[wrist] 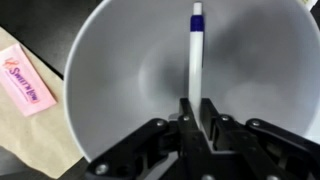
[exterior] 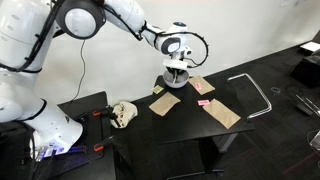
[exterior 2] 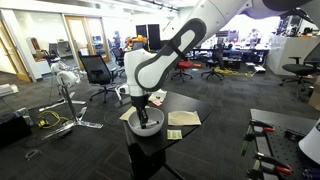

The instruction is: Remove the marker from the mug cup and place it on the table

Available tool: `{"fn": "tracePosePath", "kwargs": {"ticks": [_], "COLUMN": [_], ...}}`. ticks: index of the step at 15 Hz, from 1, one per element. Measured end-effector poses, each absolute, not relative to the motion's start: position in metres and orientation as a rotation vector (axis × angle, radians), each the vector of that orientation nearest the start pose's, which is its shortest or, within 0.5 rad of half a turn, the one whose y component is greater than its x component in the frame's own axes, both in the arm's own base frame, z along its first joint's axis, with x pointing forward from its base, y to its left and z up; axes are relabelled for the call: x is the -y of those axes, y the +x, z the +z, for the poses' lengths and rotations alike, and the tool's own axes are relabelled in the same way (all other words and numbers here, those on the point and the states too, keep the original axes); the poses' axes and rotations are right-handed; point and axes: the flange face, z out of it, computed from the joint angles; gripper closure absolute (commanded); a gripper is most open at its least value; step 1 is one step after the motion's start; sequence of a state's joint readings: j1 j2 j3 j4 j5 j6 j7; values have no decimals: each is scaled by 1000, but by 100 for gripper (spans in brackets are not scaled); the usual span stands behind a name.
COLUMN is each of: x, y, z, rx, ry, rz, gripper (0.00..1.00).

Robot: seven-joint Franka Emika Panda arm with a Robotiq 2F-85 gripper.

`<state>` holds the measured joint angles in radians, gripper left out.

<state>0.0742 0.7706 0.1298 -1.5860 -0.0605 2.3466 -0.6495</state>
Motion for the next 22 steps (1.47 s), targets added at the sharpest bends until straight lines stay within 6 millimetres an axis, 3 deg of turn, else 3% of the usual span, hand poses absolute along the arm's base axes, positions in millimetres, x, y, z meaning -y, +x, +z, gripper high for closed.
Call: {"fn": "tracePosePath", "kwargs": {"ticks": [6, 9, 17, 22], "x": [-131, -130, -120, -91], "y": [688, 691, 692, 677], "z": [187, 202, 314, 364], "rx": [1291, 1292, 1193, 1008], "ry": [-2813, -2830, -2962, -3058], "rz": [5, -25, -217, -262], "gripper": [97, 97, 97, 97]}}
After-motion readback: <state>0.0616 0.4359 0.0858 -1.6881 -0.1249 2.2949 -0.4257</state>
